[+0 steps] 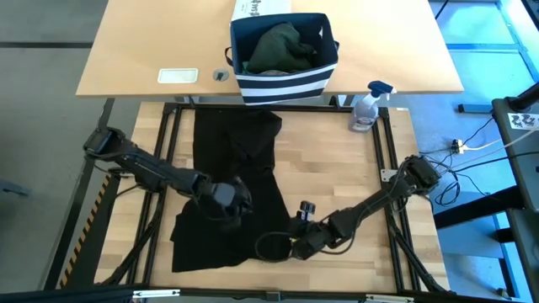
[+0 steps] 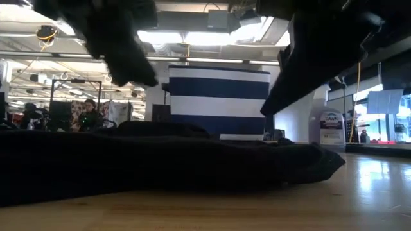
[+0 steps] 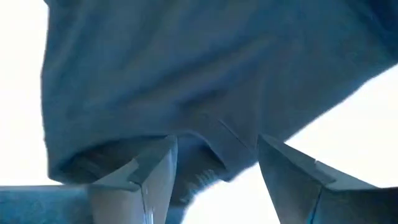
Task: Fold Laundry from Bin
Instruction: Fold the black shirt
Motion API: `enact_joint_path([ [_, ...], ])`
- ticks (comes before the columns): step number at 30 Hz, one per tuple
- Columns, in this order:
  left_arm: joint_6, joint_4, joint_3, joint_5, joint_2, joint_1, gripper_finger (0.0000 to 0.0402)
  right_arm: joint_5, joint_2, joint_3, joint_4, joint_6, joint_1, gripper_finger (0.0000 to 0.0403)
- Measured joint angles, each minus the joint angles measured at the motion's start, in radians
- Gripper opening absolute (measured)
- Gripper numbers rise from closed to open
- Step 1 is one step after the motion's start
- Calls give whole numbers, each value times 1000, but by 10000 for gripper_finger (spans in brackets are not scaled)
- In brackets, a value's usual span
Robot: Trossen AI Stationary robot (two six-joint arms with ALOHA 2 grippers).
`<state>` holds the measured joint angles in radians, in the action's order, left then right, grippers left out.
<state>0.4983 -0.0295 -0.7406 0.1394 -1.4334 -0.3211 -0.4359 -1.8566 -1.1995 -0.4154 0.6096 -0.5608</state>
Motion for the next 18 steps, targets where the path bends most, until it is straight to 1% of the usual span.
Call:
enact_joint_path([
  [4,43,-28,0,52,-9,-64,80,22,-3,2,-60,-17,-1,220],
  [8,77,-33,0,84,-9,-102,80,151,-2,1,-68,-39,-1,220],
  [10,77,-34,0,89,-9,-119,80,185,-3,1,-78,-51,-14,220],
  [14,78,-39,0,107,-9,-129,80,203,4,1,-130,-91,-38,220],
  [18,77,-38,0,140,-9,-122,80,258,6,8,-122,-146,-30,220],
])
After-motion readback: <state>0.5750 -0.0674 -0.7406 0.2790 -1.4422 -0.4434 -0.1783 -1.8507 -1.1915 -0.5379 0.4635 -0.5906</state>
